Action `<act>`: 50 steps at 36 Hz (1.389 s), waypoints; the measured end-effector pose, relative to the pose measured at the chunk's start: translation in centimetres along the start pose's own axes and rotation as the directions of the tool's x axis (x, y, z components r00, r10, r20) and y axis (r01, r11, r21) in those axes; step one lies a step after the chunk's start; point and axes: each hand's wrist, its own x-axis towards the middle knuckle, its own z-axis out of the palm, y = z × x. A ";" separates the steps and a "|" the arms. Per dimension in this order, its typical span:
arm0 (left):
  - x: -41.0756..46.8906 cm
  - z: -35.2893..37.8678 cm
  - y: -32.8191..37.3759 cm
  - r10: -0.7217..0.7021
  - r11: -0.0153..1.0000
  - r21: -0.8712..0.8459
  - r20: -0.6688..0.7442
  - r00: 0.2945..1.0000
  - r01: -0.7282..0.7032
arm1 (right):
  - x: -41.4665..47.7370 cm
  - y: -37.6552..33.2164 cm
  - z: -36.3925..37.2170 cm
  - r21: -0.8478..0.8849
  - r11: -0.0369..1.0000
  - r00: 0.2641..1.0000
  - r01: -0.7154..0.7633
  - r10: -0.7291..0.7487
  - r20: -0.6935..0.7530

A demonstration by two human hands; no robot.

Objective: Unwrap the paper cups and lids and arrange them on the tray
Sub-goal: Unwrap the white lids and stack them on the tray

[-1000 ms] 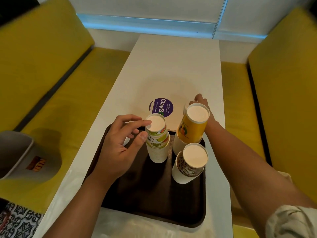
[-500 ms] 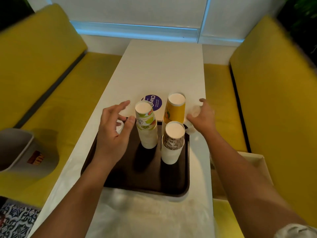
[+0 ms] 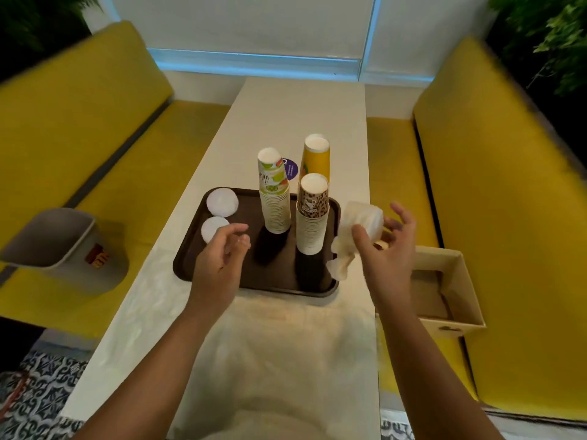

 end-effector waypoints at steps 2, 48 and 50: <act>-0.3 -0.2 0.0 -0.035 0.999 -0.031 0.064 0.997 0.037 | -2.2 -1.1 0.6 0.021 1.000 0.998 0.022 -0.023 0.060; 3.8 -6.6 -3.5 -0.393 0.870 -0.030 0.558 0.731 0.491 | -10.6 2.0 15.9 0.074 0.762 0.620 -0.643 0.461 0.635; 3.7 -6.5 -3.1 -0.367 0.898 -0.013 0.531 0.764 0.440 | -10.4 1.7 15.9 0.131 0.758 0.645 -0.639 0.435 0.629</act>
